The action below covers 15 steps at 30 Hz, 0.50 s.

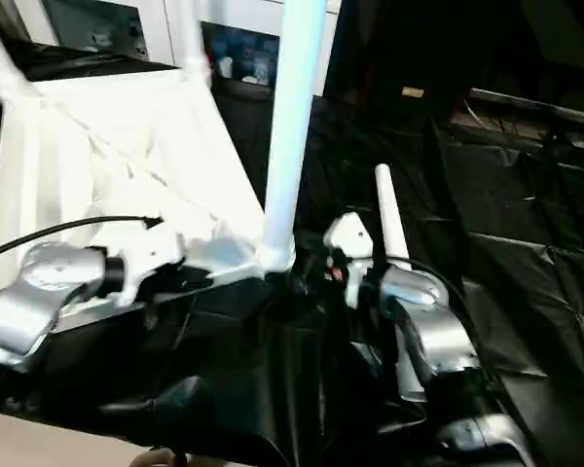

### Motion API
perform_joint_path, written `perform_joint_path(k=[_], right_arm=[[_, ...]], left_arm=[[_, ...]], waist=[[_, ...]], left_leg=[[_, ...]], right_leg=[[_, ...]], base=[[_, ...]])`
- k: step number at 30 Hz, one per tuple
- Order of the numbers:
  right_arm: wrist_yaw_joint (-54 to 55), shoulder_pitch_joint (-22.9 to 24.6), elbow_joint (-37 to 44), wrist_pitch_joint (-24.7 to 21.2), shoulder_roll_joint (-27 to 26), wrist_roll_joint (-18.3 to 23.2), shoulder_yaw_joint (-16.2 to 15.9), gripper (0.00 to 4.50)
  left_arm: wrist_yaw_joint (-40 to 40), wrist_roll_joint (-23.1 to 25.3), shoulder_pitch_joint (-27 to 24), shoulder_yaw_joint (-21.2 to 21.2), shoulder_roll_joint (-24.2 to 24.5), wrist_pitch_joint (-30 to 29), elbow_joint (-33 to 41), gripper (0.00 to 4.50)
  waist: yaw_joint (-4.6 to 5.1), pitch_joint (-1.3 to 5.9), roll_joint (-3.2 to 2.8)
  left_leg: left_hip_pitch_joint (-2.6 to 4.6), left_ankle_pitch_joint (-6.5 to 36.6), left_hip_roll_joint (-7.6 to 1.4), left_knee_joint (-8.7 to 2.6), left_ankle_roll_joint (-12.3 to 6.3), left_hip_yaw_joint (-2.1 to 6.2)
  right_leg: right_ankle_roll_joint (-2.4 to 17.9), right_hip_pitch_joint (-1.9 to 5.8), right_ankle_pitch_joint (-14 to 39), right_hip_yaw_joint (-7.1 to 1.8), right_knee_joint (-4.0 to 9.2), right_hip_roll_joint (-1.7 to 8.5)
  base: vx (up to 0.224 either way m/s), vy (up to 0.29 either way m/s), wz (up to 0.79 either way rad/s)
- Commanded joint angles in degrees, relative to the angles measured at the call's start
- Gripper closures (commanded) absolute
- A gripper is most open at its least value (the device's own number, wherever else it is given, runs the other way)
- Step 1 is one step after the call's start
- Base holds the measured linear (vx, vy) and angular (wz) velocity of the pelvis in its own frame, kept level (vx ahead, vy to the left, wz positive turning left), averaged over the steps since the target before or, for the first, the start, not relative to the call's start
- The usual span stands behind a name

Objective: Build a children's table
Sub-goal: Insert table leg to table base, then rotate leg to tighten

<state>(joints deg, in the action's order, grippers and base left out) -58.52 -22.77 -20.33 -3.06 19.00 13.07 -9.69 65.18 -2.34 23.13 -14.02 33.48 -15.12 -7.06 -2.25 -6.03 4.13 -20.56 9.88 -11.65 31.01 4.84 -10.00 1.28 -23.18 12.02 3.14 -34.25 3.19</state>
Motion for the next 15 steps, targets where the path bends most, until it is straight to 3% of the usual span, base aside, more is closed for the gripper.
perform_joint_path(k=[1, 6, 11, 15], right_arm=[[-3.2, -0.1, 1.3, 1.1, -0.4, -0.9, -3.2, 0.41], [-3.9, -1.2, -0.3, 3.3, -1.0, -1.2, -3.7, 0.41], [-5.1, -1.7, -0.8, 3.2, -1.3, -1.1, -4.0, 0.41], [-6.0, -1.6, -0.8, 3.6, -1.1, -1.1, -4.1, 0.41]], left_arm=[[3.5, -2.5, -0.9, -3.2, -1.3, 2.1, 2.7, 4.50], [5.0, -3.8, -1.7, -2.9, -1.0, 2.2, 3.5, 4.50], [5.0, -3.5, -1.8, -2.8, -0.9, 2.5, 3.6, 4.50], [5.0, -3.1, -1.8, -2.5, -0.7, 3.2, 3.1, 4.50]], waist=[[-0.06, 3.27, -0.51], [-0.38, 3.23, -0.58], [-0.54, 2.77, -0.40], [-0.60, 3.00, -0.20]], left_leg=[[0.58, 1.1, -1.67, -2.09, -6.99, -0.23], [0.68, 1.2, -1.88, -1.93, -7.22, -0.24], [0.46, 7.0, -1.92, -2.15, -4.16, -0.14], [0.41, 6.1, -1.83, -2.01, -3.70, -0.14]], right_leg=[[15.5, 3.16, -6.5, -3.02, 2.06, 3.83], [16.1, 2.96, -5.9, -2.98, 1.85, 3.97], [13.9, 2.80, 3.6, -3.13, 2.55, 4.28], [13.3, 2.88, 2.8, -3.17, 2.35, 4.21]], base=[[0.000, 0.000, 0.00], [0.000, 0.000, 0.00], [0.000, 0.000, 0.00], [0.000, 0.000, 0.00]])
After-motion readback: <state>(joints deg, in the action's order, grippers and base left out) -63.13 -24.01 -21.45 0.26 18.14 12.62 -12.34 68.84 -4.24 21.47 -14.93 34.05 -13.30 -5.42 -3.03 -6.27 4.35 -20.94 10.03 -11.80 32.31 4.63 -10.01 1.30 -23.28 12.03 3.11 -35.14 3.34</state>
